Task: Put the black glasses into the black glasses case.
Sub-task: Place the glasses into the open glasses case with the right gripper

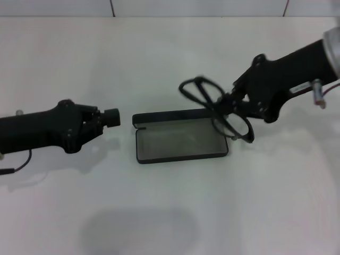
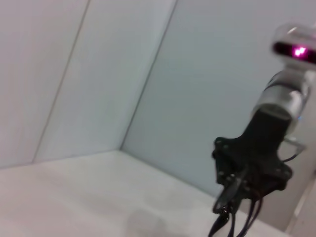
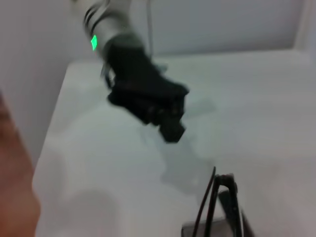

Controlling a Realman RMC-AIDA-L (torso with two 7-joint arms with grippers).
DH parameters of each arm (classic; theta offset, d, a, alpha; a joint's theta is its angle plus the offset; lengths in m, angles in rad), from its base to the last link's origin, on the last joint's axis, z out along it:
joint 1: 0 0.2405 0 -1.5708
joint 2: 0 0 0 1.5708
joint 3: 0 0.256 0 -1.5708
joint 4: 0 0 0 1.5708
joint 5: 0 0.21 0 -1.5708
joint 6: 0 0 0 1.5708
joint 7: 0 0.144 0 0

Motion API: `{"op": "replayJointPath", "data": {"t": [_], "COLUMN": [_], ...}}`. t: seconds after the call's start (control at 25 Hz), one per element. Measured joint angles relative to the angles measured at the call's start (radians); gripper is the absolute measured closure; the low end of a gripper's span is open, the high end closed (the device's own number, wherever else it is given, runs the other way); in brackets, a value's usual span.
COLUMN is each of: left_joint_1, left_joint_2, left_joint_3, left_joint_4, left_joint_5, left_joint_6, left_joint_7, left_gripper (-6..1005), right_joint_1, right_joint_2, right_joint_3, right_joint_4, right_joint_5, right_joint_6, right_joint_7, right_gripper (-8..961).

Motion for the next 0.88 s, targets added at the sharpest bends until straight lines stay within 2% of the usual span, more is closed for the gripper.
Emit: {"op": "replayJointPath", "data": {"t": [0.32,0.6,0.88], "left_joint_1": [0.044,0.063,0.061], "left_joint_2": [0.003,-0.003,-0.015], "left_joint_3": [-0.001,-0.028,-0.052], "left_joint_4": [0.002,0.004,0.005], "left_joint_5": [0.077,0.084,0.087], "left_joint_6": [-0.053,-0.058,-0.058], "left_joint_7": [-0.004,0.021,0.047], "left_gripper": [988,988,988], "right_joint_1": [0.104,0.193,0.266], "right_joint_2": [0.008,0.013,0.013], "right_joint_3": [-0.191,-0.363,-0.461], "right_joint_4": [-0.051,-0.022,0.050], "right_joint_5": [-0.166,-0.253,-0.309], "right_joint_6": [0.028,0.100,0.175], "right_joint_7": [0.075,0.138,0.267], "right_gripper": [888,888,888]}}
